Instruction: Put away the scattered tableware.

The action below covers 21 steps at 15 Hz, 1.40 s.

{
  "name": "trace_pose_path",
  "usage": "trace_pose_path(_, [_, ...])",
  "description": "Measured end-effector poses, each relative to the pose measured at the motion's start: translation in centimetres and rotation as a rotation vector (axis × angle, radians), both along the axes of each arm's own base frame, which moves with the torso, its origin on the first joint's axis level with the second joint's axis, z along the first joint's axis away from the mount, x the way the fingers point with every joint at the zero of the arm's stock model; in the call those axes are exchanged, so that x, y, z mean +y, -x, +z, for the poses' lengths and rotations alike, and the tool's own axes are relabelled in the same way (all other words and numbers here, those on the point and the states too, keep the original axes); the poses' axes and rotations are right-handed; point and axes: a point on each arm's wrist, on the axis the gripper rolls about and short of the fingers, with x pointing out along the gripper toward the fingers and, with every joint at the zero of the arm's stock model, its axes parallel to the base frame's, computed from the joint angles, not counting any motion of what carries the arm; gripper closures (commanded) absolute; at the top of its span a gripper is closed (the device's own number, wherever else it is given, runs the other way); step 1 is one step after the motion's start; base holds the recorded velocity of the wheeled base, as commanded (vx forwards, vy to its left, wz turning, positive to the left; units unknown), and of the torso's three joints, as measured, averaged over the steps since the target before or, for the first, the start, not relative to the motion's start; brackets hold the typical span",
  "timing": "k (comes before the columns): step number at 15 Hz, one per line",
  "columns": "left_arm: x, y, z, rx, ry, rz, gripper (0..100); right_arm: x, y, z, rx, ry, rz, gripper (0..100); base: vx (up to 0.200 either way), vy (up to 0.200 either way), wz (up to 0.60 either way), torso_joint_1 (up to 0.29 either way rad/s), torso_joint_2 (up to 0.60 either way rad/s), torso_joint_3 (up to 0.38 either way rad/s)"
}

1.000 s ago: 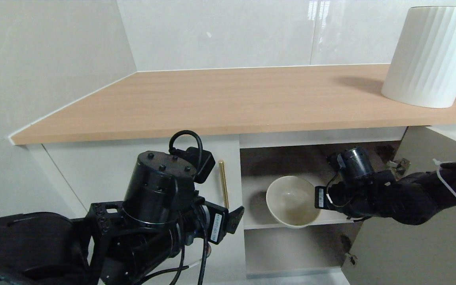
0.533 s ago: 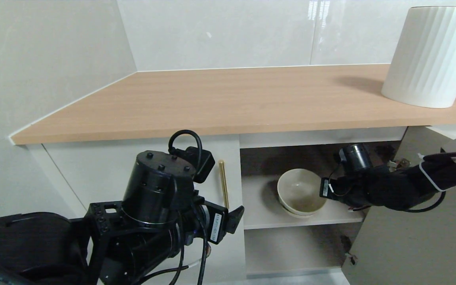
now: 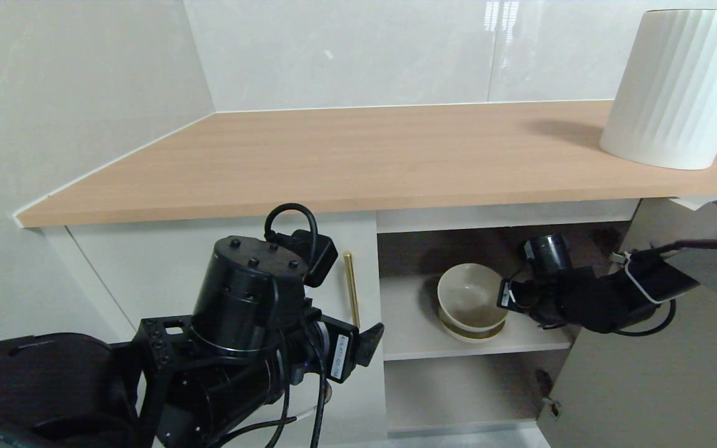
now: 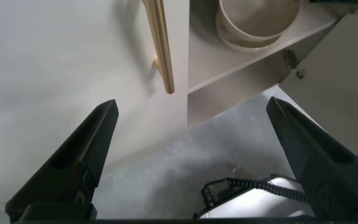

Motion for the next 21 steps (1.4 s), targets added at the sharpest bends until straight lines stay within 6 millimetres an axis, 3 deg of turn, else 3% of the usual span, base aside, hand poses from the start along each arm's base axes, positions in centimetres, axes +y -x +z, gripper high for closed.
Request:
trace_pose_path(6, [0.0,0.0,0.0,0.000,0.000,0.000,0,0.3,-0.6,-1.2,0.015,0.005,0.002,100,0.000,0.000,0.00,0.000,0.00,0.000])
trace_pose_path(7, [0.0,0.0,0.0,-0.001,0.001,0.000,0,0.3,-0.7,-1.3,0.017,0.006,0.002,0,0.000,0.000,0.00,0.000,0.00,0.000])
trace_pose_path(17, [0.0,-0.1,0.0,0.003,0.011,0.007,0,0.7,-0.2,-0.7,0.008,0.002,0.012,0,0.000,0.000,0.00,0.000,0.00,0.000])
trace_pose_path(21, [0.0,0.0,-0.1,0.014,0.027,0.018,0,1.6,2.3,0.7,0.011,0.002,0.056,0,0.000,0.000,0.00,0.000,0.00,0.000])
